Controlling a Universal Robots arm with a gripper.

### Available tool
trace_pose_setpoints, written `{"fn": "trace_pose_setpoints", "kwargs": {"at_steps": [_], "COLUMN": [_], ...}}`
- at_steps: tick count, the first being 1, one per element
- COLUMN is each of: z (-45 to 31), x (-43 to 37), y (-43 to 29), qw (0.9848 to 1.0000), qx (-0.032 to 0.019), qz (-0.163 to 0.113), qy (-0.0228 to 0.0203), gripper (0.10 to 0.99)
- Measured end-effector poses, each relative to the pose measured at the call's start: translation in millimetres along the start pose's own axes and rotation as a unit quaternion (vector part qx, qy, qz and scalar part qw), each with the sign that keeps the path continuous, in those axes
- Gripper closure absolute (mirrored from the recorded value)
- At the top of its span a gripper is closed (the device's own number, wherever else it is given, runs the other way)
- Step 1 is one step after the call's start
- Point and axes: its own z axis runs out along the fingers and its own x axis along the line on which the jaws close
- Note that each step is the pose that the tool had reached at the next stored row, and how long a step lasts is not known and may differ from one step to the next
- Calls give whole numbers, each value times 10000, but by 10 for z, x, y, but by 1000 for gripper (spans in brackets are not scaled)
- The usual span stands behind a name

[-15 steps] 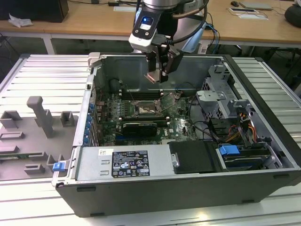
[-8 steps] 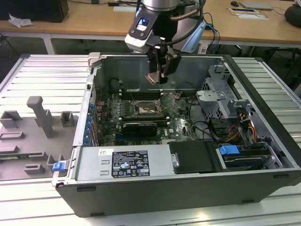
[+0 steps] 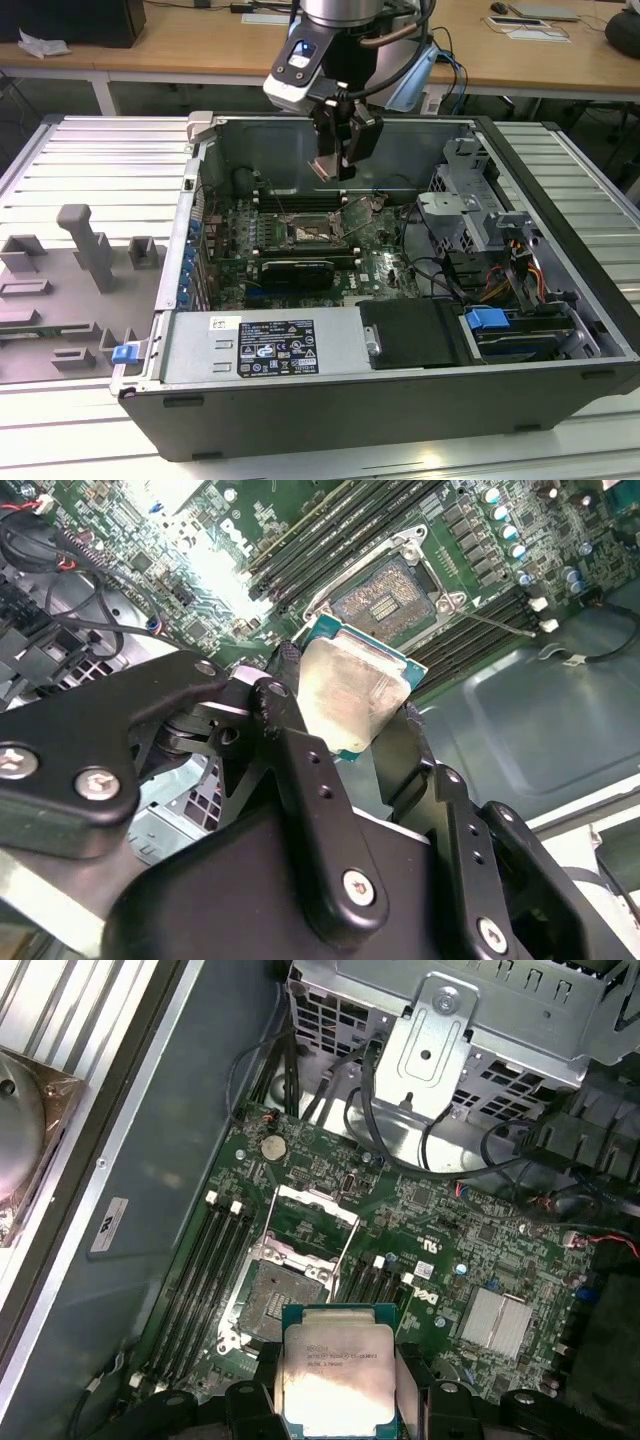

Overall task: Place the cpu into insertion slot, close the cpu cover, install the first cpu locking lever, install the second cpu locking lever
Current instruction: 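Place the cpu into insertion slot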

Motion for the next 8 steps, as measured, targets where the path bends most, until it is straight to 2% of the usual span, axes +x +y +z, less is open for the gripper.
{"fn": "trace_pose_setpoints", "kwargs": {"at_steps": [8], "z": [30], "x": [0], "y": [-2], "qw": [10000], "qx": [3], "qz": [45], "qy": [-3], "gripper": [553]}}
